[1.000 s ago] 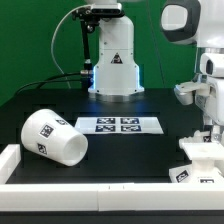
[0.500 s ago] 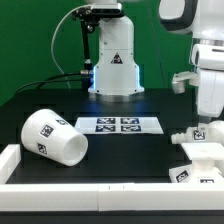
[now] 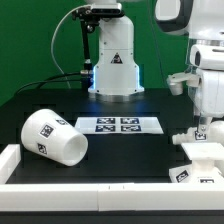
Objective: Assemble lamp
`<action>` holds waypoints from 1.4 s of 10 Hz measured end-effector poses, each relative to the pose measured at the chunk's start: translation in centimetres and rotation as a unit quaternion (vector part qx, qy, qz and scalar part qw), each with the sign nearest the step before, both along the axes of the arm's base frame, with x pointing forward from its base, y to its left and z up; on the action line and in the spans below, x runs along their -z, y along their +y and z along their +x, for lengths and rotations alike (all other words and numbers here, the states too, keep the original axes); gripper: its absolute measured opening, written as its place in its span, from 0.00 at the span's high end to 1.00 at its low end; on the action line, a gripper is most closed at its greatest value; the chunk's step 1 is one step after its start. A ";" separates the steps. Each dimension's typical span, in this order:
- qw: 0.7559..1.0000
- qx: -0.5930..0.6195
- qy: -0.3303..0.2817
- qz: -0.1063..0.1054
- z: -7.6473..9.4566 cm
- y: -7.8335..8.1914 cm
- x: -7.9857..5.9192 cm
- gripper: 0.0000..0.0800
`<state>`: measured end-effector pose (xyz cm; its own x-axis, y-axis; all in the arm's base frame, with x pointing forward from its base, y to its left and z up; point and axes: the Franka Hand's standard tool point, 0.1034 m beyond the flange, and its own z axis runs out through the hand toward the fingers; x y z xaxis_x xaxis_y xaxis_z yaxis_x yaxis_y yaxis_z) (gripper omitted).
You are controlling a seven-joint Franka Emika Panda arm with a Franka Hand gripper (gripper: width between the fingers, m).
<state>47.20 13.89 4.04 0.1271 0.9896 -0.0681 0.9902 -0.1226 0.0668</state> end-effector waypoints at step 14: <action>0.999 0.020 0.024 -0.007 -1.5 -0.2 2.7 0.51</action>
Offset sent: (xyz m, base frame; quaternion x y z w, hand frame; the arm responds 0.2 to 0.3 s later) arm -0.0006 0.0063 -0.0133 0.0015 0.0169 0.0018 0.9999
